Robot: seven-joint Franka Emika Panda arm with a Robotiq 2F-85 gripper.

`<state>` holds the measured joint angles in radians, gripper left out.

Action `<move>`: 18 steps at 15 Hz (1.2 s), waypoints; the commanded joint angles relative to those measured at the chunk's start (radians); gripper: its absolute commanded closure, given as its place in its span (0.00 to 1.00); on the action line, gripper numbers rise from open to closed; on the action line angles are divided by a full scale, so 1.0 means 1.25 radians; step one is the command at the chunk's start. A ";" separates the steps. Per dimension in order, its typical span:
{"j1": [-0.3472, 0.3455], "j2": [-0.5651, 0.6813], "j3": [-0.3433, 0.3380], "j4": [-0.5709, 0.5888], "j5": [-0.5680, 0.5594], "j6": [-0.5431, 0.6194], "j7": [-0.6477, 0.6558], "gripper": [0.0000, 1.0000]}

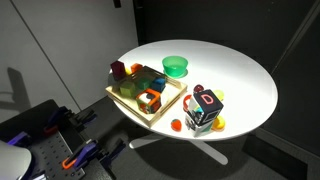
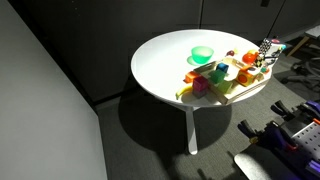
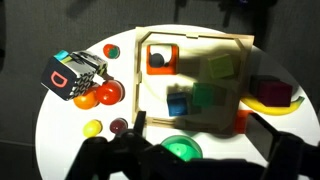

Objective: Put the pink block on the tray

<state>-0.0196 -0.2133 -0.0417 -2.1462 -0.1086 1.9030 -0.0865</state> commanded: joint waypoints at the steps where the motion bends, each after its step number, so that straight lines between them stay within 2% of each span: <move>1: 0.005 0.062 -0.003 0.041 0.039 0.024 -0.034 0.00; 10: -0.001 0.204 0.003 0.092 0.106 0.094 0.003 0.00; 18: 0.007 0.300 0.010 0.127 0.080 0.101 0.087 0.00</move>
<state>-0.0152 0.1236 -0.0352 -2.0231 0.0083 2.0244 -0.0244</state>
